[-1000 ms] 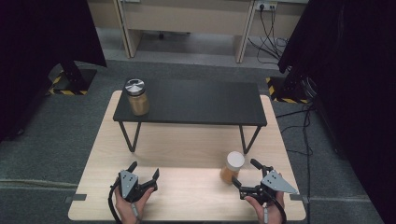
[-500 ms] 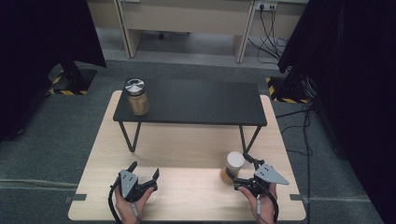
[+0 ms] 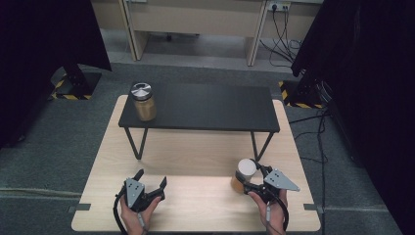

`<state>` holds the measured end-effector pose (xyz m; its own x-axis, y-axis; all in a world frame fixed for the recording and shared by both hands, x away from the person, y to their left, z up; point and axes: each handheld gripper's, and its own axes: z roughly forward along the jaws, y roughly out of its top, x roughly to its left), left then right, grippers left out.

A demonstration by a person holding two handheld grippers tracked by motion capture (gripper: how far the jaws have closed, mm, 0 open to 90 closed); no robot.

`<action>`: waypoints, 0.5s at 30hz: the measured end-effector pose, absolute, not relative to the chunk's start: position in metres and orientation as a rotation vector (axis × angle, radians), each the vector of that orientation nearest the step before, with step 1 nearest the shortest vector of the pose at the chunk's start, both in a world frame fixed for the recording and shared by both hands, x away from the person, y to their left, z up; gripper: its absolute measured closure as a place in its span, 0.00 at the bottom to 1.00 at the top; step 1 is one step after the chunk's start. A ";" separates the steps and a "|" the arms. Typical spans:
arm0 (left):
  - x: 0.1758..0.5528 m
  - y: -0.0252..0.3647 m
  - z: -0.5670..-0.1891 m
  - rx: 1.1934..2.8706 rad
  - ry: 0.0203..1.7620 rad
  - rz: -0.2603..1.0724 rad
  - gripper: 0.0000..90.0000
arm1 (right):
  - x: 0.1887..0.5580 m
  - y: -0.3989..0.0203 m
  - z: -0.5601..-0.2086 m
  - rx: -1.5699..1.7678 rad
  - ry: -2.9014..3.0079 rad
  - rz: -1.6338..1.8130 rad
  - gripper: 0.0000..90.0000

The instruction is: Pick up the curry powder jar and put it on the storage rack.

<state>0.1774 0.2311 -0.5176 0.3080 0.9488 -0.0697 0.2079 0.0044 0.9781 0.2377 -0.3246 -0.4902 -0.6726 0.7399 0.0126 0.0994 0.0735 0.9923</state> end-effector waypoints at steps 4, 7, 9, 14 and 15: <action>0.177 0.231 -0.518 1.461 1.128 0.838 0.10 | 0.238 -0.327 -0.495 0.838 1.830 1.665 0.37; 0.177 0.231 -0.518 1.461 1.126 0.838 0.10 | 0.238 -0.326 -0.495 0.834 1.828 1.663 0.37; 0.177 0.231 -0.518 1.460 1.127 0.838 0.10 | 0.238 -0.326 -0.496 0.831 1.825 1.664 0.37; 0.177 0.231 -0.518 1.461 1.128 0.837 0.10 | 0.238 -0.324 -0.495 0.829 1.827 1.651 0.37; 0.177 0.231 -0.518 1.461 1.128 0.837 0.10 | 0.238 -0.324 -0.495 0.829 1.827 1.651 0.37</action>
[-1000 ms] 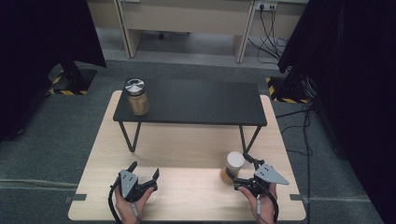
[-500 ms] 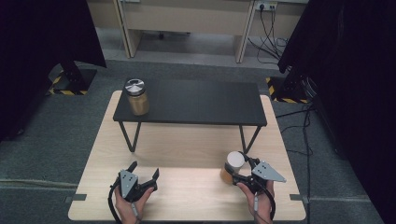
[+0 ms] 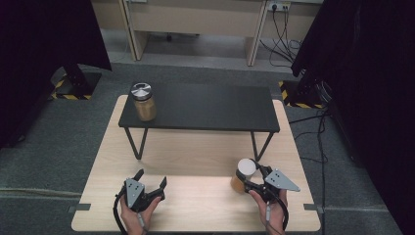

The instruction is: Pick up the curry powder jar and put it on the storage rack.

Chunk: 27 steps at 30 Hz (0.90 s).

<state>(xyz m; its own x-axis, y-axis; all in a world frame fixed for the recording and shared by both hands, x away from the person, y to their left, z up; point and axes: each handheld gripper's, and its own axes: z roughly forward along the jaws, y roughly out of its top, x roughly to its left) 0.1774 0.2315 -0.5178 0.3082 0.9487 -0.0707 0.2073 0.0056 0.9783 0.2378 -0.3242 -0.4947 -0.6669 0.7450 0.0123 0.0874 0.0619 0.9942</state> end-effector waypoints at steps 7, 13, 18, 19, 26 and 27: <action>0.177 0.231 -0.518 1.463 1.127 0.842 0.10 | 0.238 -0.324 -0.489 0.828 1.848 1.631 0.38; 0.177 0.231 -0.518 1.461 1.127 0.841 0.10 | 0.238 -0.322 -0.483 0.836 1.868 1.614 0.38; 0.177 0.231 -0.518 1.464 1.127 0.840 0.10 | 0.236 -0.326 -0.473 0.836 1.846 1.660 0.38; 0.177 0.231 -0.518 1.462 1.127 0.840 0.10 | 0.235 -0.326 -0.470 0.832 1.841 1.664 0.38; 0.176 0.230 -0.518 1.462 1.125 0.846 0.10 | 0.232 -0.325 -0.448 0.787 1.816 1.686 0.38; 0.176 0.230 -0.518 1.462 1.125 0.845 0.10 | 0.232 -0.324 -0.445 0.783 1.819 1.685 0.38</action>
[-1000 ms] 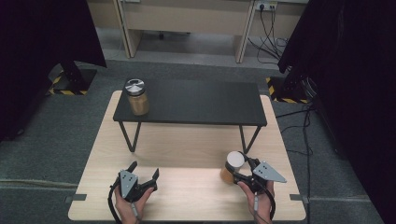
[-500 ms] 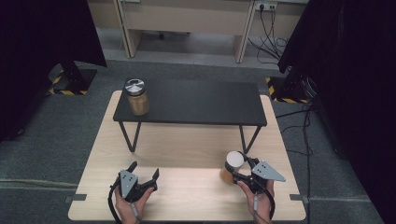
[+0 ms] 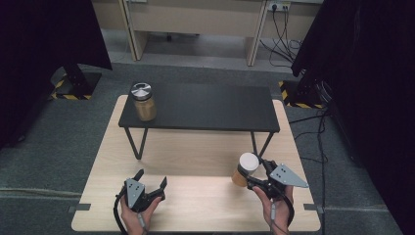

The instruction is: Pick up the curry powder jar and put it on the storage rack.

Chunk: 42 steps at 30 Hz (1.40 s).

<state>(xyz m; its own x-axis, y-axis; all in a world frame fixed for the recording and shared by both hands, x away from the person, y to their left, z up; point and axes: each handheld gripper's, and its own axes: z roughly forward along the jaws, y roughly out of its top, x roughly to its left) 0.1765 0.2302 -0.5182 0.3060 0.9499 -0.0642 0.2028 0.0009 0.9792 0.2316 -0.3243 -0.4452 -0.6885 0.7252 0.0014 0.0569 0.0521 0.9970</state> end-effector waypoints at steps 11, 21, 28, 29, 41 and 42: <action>0.176 0.230 -0.519 1.462 1.123 0.850 0.10 | 0.232 -0.322 -0.421 0.780 1.835 1.675 0.38; 0.176 0.229 -0.518 1.465 1.123 0.851 0.10 | 0.234 -0.321 -0.401 0.790 1.832 1.671 0.38; 0.177 0.230 -0.518 1.466 1.126 0.848 0.10 | 0.238 -0.320 -0.384 0.780 1.827 1.661 0.38; 0.177 0.229 -0.518 1.467 1.126 0.848 0.10 | 0.238 -0.320 -0.381 0.781 1.826 1.659 0.38; 0.177 0.229 -0.517 1.471 1.128 0.848 0.10 | 0.247 -0.318 -0.350 0.759 1.831 1.643 0.38; 0.177 0.229 -0.517 1.472 1.129 0.847 0.10 | 0.248 -0.317 -0.347 0.756 1.833 1.639 0.38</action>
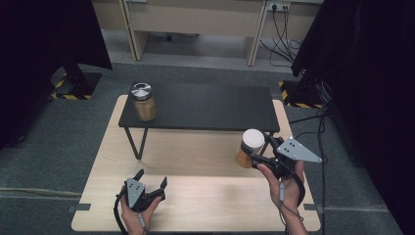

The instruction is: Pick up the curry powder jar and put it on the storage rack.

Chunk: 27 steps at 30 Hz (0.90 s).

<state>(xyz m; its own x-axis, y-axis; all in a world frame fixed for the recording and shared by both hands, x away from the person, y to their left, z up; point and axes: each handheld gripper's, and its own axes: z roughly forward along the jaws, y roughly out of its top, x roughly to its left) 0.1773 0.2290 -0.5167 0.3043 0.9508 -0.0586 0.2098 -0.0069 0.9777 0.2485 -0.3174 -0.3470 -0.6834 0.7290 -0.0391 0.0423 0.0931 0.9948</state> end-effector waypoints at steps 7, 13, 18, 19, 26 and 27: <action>0.180 0.228 -0.513 1.487 1.151 0.836 0.10 | 0.255 -0.317 -0.331 0.745 1.828 1.629 0.38; 0.182 0.228 -0.510 1.501 1.163 0.829 0.10 | 0.261 -0.315 -0.320 0.737 1.833 1.615 0.38; 0.184 0.229 -0.509 1.504 1.173 0.815 0.10 | 0.266 -0.310 -0.308 0.732 1.836 1.593 0.38; 0.184 0.230 -0.509 1.504 1.173 0.813 0.10 | 0.267 -0.310 -0.306 0.727 1.836 1.590 0.38; 0.183 0.229 -0.510 1.501 1.166 0.820 0.10 | 0.279 -0.305 -0.289 0.712 1.819 1.590 0.38; 0.183 0.229 -0.510 1.499 1.166 0.821 0.10 | 0.281 -0.304 -0.286 0.714 1.818 1.587 0.38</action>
<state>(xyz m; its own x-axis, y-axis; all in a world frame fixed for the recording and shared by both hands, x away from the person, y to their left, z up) 0.1829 0.2288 -0.5100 0.2981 0.9519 -0.0704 0.2549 -0.0083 0.9669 0.2809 -0.3045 -0.2864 -0.6649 0.7403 -0.0990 0.0020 0.1343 0.9909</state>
